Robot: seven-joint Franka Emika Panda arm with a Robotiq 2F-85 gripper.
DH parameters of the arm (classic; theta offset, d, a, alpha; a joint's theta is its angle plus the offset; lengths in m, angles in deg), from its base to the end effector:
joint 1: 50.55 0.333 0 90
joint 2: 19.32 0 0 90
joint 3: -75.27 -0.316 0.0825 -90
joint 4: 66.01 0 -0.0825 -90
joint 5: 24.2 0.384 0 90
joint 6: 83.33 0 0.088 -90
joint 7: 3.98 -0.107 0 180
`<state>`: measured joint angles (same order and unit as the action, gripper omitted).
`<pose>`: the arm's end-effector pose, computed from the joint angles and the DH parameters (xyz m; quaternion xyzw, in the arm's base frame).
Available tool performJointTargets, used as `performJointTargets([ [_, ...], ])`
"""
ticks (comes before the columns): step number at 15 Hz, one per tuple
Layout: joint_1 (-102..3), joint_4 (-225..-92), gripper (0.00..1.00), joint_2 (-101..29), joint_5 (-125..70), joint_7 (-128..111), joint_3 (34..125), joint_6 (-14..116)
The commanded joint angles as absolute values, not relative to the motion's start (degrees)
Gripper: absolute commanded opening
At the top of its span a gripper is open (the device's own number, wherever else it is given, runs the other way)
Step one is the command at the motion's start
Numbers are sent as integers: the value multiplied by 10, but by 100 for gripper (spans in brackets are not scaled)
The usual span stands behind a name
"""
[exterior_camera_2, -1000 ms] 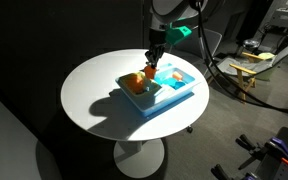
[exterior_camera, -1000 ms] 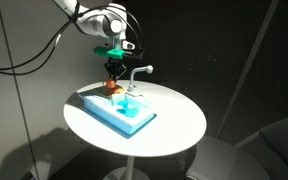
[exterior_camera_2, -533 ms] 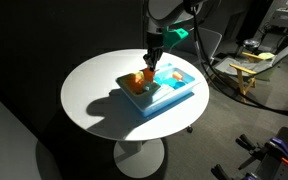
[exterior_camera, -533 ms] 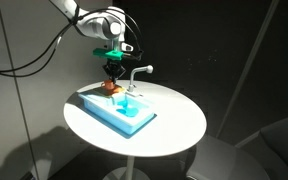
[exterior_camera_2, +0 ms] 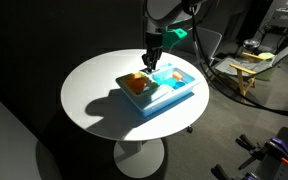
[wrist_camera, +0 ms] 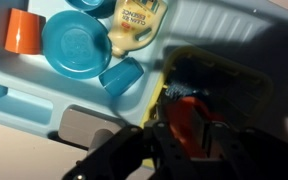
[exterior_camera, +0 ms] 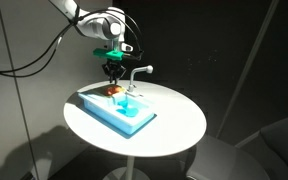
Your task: Pick up the orange mug and put it in the disk rack
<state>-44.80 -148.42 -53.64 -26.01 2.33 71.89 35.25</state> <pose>0.7101 0.1046 0.3449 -0.9905 -0.1362 -0.0166 0.0030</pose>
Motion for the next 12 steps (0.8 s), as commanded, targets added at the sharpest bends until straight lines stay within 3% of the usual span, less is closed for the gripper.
performJointTargets([
  [1, -453, -1464, 62, -542, -266, 38, 715, 333],
  [6, -454, -1470, 99, -538, -266, 41, 716, 335],
  [12, -450, -1488, 100, -526, -269, 35, 716, 343],
])
